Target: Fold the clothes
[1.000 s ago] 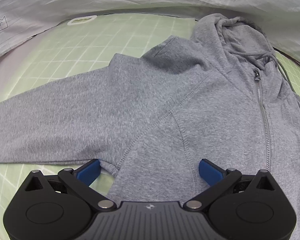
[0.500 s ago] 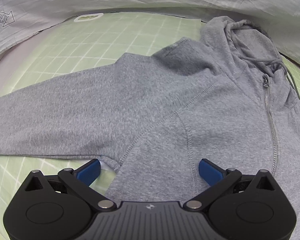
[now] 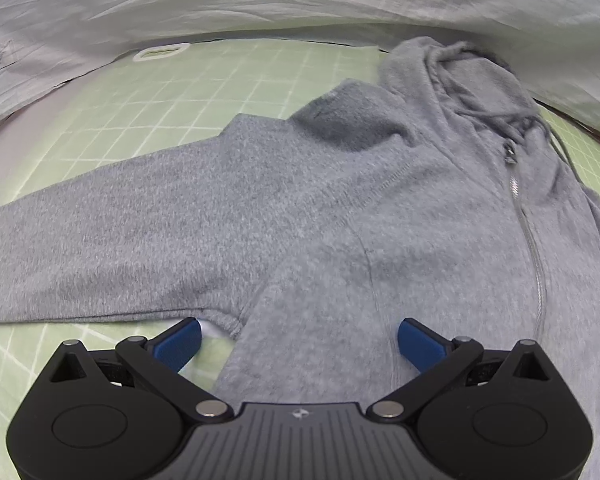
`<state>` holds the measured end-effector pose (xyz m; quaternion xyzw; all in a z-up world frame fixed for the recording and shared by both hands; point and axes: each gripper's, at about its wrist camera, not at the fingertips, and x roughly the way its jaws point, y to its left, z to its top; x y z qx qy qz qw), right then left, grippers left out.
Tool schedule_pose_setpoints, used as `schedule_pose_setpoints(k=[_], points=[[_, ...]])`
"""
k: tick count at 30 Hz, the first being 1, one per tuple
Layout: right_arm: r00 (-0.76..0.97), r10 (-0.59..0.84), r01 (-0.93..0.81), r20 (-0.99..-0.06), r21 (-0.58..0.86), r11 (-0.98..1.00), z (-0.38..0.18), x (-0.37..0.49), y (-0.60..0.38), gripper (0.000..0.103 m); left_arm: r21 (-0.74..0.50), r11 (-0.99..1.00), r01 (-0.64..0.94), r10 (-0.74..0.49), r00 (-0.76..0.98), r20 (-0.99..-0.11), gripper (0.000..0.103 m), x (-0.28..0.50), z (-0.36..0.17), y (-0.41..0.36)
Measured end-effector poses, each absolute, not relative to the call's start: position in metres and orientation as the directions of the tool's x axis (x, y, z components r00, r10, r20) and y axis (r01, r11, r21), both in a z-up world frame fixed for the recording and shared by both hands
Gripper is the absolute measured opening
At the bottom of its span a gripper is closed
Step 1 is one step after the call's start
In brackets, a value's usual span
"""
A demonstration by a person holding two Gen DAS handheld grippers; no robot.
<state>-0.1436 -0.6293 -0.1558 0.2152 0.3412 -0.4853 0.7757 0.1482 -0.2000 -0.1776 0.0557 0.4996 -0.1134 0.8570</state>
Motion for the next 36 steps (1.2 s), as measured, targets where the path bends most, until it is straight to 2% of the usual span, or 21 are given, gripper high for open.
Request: schedule_pose_setpoints(k=[5,8,12,17,25,29,36], points=[[0.461,-0.476,0.706,-0.748,-0.016,0.708,-0.145,-0.091,-0.538,0.102,-0.173,0.972,0.16,-0.229,0.467,-0.854,0.103,0.14,-0.162,-0.149],[0.537,-0.375,0.549,-0.756,-0.024,0.835,-0.139,-0.059,-0.483,0.103,-0.178,0.981,0.08,-0.193,0.524,-0.83,0.103,0.133,-0.151,-0.103],[0.574,-0.321,0.46,-0.753,-0.028,0.888,-0.133,-0.039,-0.443,0.103,-0.179,0.983,-0.04,-0.123,0.581,-0.804,0.103,0.13,-0.143,-0.037],[0.572,-0.253,0.472,-0.78,0.061,0.879,-0.148,-0.021,-0.411,0.103,-0.153,0.97,-0.191,-0.009,0.595,-0.803,0.103,0.136,-0.146,0.05],[0.512,-0.293,0.502,-0.807,0.004,0.865,-0.169,-0.009,-0.375,0.103,-0.108,0.901,-0.42,0.173,0.576,-0.799,0.103,0.165,-0.152,0.159],[0.496,-0.327,0.537,-0.805,-0.012,0.843,-0.17,-0.004,-0.369,0.103,-0.099,0.873,-0.477,0.216,0.562,-0.799,0.103,0.181,-0.159,0.191],[0.48,-0.364,0.587,-0.798,-0.017,0.809,-0.171,0.0,-0.367,0.103,0.017,0.883,-0.469,0.298,0.532,-0.792,0.103,0.204,-0.178,0.199]])
